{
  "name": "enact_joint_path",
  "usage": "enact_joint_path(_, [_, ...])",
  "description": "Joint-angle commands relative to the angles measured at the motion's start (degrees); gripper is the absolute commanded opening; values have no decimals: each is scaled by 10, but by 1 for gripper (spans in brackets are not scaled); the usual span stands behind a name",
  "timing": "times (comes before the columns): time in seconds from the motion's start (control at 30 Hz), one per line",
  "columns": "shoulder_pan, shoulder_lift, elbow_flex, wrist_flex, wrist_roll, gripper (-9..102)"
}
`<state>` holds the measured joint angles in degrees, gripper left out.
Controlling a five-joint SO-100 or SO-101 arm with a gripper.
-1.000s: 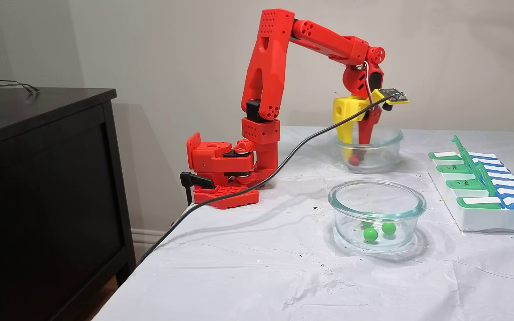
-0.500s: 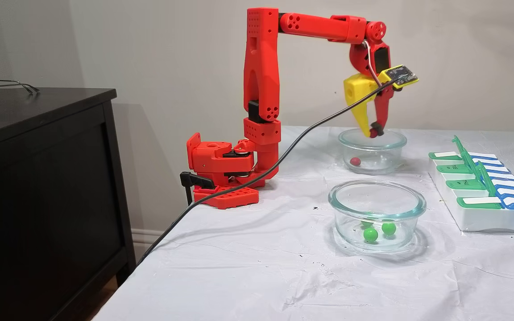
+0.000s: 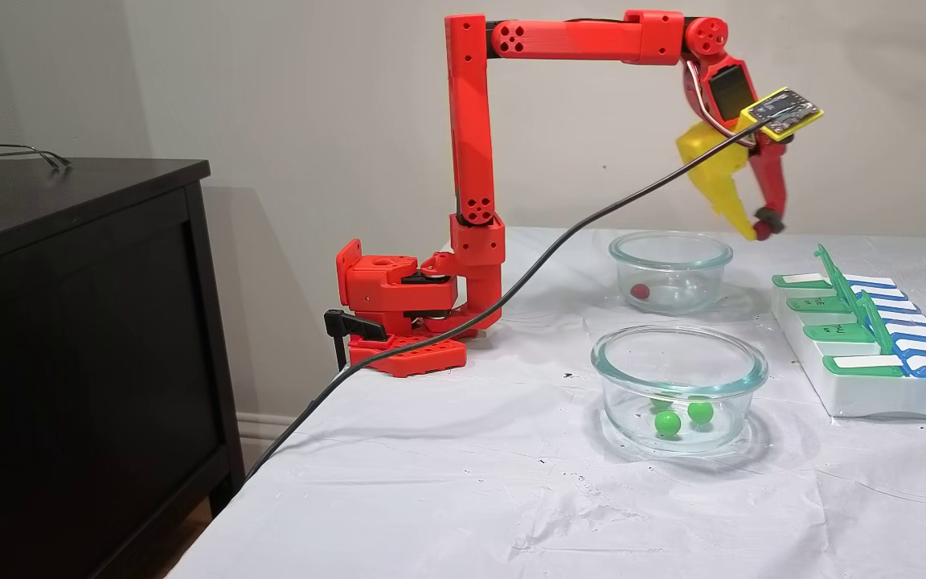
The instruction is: Sort medicines into box.
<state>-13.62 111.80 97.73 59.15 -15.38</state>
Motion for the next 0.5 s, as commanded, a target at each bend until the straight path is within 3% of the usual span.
enact_joint_path(0.0, [43, -2, -87, 19, -33, 0])
enact_joint_path(0.13, [81, -50, -143, 86, -62, 0])
enact_joint_path(0.47, [116, -87, -127, 91, -102, 0])
